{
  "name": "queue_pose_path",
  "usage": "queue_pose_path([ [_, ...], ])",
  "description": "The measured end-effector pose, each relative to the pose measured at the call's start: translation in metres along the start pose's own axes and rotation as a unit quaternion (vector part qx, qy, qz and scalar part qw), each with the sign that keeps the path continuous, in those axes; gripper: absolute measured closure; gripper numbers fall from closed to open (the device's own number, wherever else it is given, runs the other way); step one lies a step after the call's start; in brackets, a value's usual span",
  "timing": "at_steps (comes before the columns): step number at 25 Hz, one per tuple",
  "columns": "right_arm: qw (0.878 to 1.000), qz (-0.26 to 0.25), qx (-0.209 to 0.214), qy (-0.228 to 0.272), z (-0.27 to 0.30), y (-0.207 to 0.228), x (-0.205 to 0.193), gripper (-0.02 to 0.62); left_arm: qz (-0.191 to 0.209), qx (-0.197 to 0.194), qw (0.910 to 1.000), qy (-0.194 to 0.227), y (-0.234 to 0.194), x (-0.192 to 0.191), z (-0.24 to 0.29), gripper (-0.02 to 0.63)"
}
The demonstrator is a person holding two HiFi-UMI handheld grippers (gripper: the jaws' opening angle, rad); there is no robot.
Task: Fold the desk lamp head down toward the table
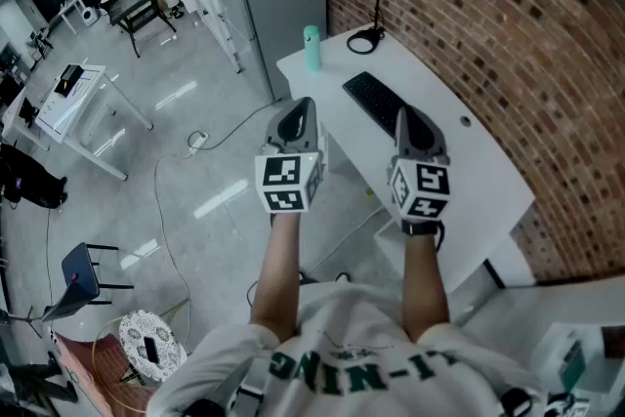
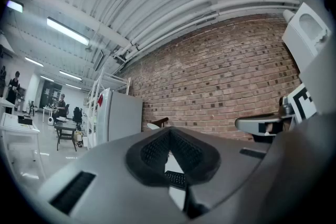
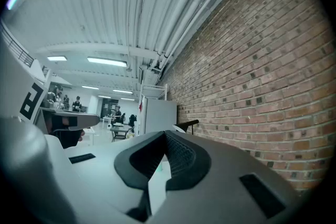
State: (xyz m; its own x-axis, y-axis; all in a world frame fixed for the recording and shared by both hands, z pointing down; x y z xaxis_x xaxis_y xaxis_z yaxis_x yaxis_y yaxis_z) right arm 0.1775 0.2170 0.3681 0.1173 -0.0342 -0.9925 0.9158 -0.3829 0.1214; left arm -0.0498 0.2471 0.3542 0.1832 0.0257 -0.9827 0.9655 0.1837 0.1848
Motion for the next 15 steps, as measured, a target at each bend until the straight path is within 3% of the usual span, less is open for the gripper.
queue_pose_path([
  [2, 1.000, -0.002, 0.007, -0.005, -0.003, 0.005, -0.003, 0.591, -0.010, 0.003, 0.9999, 0.002, 0.008, -0.005, -0.003, 0.606],
  [10, 0.999, 0.006, 0.035, -0.012, 0.001, 0.000, -0.010, 0.591, 0.013, 0.031, 0.9993, -0.018, 0.012, -0.019, 0.001, 0.606],
  [15, 0.995, 0.080, 0.050, -0.010, 0.021, 0.003, -0.024, 0.591, -0.008, 0.016, 0.9996, -0.022, 0.003, -0.032, 0.021, 0.606],
])
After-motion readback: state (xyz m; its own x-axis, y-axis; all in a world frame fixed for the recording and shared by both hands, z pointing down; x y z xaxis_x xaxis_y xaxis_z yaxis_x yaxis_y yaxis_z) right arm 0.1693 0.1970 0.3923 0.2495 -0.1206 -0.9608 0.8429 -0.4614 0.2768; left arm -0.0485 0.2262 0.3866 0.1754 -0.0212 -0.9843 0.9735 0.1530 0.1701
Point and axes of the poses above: the fingertips, and each gripper's own axes: z forward along the fingers, y to its right, x out of its top, the point moved 7 cm from there along -z, backward along the fingers, and after that the axes turned 9 degrees about z, right-handed, at the moved point
